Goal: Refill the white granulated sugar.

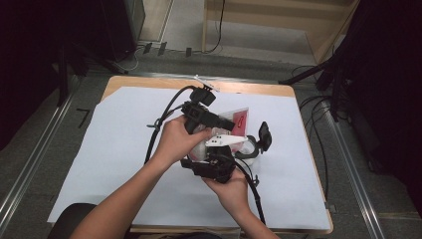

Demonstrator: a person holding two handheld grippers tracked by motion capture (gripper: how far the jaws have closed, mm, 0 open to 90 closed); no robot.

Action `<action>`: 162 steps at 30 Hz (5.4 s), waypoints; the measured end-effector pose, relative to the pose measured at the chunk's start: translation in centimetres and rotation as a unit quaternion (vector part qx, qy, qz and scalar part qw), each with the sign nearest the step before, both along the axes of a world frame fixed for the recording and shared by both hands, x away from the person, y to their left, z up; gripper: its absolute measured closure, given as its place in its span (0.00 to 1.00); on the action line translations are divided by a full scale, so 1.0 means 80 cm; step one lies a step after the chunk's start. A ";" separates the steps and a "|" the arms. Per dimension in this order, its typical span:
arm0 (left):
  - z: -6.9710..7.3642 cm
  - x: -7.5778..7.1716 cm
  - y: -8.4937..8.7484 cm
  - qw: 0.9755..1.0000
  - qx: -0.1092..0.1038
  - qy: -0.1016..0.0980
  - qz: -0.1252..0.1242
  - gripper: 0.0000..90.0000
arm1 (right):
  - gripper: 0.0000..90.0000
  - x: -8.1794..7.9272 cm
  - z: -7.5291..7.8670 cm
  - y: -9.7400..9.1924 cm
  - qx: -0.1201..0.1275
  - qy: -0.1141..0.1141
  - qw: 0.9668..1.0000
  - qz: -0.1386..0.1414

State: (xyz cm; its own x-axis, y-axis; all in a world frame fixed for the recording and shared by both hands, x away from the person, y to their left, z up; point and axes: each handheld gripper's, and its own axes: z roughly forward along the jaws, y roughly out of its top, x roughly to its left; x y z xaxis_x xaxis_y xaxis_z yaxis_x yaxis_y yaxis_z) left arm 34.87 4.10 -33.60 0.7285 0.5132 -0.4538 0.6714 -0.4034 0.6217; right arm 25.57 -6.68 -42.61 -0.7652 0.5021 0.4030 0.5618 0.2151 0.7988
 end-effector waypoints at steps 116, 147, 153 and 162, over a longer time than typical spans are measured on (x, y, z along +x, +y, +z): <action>0.000 -0.004 -0.003 1.000 0.008 -0.008 0.001 0.78 | 0.71 -0.002 -0.003 -0.002 -0.020 -0.016 1.000 0.007; -0.002 -0.004 -0.003 1.000 0.009 -0.014 0.007 0.79 | 0.71 -0.001 -0.005 -0.001 -0.023 -0.022 0.999 0.007; 0.000 -0.007 -0.007 1.000 0.009 -0.026 0.013 0.79 | 0.71 0.003 -0.007 -0.003 -0.020 -0.028 0.999 0.004; 0.003 -0.005 -0.013 0.999 0.004 -0.030 0.020 0.78 | 0.71 0.008 -0.008 -0.007 -0.016 -0.038 0.999 0.003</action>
State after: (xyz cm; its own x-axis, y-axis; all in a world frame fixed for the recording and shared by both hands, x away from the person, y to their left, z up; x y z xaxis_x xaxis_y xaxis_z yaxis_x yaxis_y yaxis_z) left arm 34.45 3.05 -33.35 0.7329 0.5461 -0.4057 0.6488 -0.3817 0.6583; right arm 26.25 -7.24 -43.23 -0.7959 0.5090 0.3277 0.4986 0.2443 0.8317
